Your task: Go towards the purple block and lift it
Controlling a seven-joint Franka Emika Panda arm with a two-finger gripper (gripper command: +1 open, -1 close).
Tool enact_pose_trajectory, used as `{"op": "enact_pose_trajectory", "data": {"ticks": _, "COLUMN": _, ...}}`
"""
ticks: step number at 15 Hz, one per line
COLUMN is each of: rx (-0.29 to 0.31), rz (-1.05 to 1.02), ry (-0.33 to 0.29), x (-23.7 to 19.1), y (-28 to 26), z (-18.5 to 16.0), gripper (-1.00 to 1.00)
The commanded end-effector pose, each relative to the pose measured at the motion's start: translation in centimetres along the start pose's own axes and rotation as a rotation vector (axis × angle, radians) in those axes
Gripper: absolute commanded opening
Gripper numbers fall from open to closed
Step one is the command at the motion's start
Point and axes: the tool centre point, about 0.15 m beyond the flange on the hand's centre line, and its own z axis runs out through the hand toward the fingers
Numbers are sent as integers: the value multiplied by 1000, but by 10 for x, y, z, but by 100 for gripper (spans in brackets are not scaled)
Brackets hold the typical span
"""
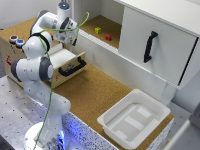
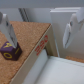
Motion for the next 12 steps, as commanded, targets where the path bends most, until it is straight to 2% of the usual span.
{"op": "enact_pose_trajectory", "data": {"ticks": 1, "rx": -80, "rz": 0, "ry": -155, "x": 33, "y": -44, "z": 29, "gripper": 100}}
{"op": "enact_pose_trajectory", "data": {"ticks": 7, "rx": -118, "rz": -42, "ry": -184, "x": 47, "y": -68, "z": 47, "gripper": 100}}
{"op": "enact_pose_trajectory", "data": {"ticks": 10, "rx": -168, "rz": -65, "ry": -213, "x": 50, "y": -75, "z": 56, "gripper": 100}}
{"op": "enact_pose_trajectory", "data": {"ticks": 12, "rx": -176, "rz": -48, "ry": -226, "x": 52, "y": -78, "z": 61, "gripper": 100}}
